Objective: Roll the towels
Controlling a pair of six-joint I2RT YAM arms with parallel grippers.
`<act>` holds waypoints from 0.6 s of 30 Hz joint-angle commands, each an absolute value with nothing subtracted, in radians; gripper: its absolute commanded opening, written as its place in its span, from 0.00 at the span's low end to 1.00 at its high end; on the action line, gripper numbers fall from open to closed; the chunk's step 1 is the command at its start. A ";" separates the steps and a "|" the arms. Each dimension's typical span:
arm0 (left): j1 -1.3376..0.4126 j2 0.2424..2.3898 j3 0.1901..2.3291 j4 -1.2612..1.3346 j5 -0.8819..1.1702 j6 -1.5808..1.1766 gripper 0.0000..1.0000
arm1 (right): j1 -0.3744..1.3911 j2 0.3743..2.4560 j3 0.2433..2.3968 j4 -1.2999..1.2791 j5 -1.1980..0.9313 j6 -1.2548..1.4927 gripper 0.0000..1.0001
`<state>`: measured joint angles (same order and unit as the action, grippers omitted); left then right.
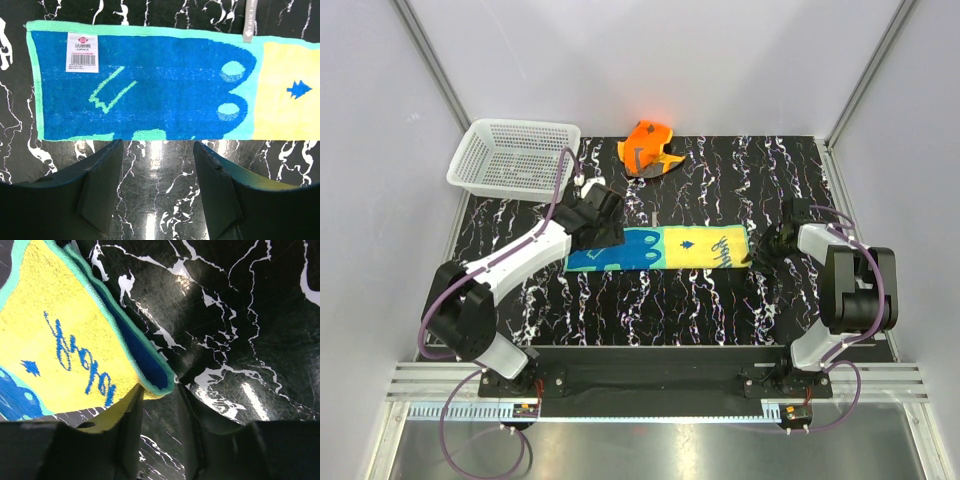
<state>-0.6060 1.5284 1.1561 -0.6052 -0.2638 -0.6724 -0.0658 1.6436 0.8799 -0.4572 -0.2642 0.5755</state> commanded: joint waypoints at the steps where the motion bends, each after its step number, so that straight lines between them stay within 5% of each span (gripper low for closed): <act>1: -0.626 1.522 1.209 -0.606 -0.314 -0.687 0.63 | -0.066 1.626 0.856 -0.422 -0.232 0.572 0.39; 11: -0.658 1.532 1.198 -0.598 -0.327 -0.698 0.63 | -0.066 1.597 0.920 -0.497 -0.160 0.525 0.05; 18: -0.669 1.529 1.177 -0.571 -0.319 -0.695 0.63 | -0.023 1.551 0.977 -0.581 -0.075 0.491 0.00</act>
<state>-0.6590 1.5291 1.1721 -0.6109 -0.2935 -0.6895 -0.0547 1.5997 0.9192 -0.5308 -0.1471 0.5270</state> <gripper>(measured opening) 0.631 0.044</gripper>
